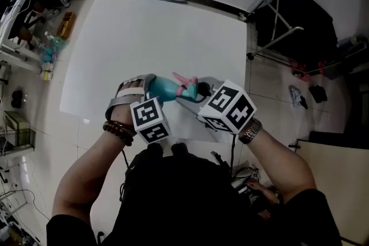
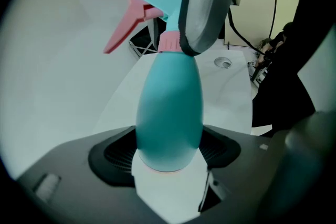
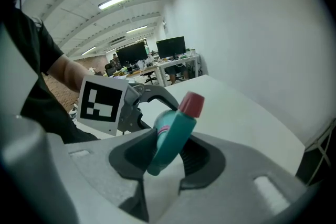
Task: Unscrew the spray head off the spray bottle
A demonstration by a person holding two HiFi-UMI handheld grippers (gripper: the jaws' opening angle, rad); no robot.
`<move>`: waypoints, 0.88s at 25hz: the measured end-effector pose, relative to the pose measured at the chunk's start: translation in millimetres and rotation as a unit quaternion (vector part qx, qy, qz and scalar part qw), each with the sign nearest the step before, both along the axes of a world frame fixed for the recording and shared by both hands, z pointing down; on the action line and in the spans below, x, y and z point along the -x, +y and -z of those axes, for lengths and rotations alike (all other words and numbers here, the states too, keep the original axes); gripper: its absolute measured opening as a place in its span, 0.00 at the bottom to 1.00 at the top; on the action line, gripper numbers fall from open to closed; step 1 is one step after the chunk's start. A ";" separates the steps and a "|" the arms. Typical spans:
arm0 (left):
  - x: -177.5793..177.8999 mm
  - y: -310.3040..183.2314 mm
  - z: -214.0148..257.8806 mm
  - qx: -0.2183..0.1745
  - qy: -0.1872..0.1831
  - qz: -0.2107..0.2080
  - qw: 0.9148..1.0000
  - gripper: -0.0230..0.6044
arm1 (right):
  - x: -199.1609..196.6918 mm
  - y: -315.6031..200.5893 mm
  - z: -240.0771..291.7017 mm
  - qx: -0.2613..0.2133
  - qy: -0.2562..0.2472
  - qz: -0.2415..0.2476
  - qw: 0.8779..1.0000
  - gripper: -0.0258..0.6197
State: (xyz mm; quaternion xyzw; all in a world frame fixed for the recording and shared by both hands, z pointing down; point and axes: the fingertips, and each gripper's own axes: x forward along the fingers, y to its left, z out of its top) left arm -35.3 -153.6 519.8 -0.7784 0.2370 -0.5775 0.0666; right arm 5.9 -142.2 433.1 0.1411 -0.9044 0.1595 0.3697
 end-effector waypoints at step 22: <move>-12.7 47.6 4.6 0.115 -0.001 -0.112 0.987 0.66 | -9.3 59.5 2.5 -0.396 0.158 0.399 0.812 0.23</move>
